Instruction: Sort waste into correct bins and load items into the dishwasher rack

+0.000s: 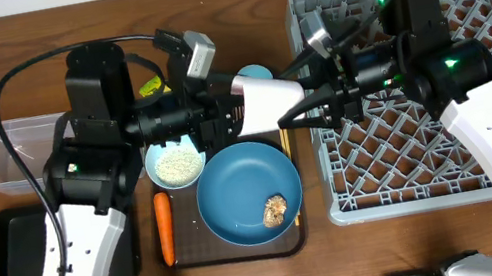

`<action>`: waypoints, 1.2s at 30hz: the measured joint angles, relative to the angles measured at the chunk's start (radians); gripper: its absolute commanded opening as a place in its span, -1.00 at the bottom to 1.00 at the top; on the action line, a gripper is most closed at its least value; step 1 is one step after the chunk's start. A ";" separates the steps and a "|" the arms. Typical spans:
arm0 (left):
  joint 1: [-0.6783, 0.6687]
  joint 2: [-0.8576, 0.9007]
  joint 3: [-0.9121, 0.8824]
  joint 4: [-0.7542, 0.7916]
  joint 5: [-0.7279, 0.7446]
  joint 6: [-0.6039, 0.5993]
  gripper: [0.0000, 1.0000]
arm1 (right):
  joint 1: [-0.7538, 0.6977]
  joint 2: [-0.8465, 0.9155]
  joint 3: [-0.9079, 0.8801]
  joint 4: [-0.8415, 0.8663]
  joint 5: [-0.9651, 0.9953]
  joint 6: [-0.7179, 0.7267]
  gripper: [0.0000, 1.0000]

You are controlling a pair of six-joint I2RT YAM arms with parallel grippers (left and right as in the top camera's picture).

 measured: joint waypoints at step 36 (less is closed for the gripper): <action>-0.003 -0.002 0.000 -0.192 -0.488 -0.003 0.69 | -0.607 0.057 0.002 -0.565 1.341 0.621 -0.15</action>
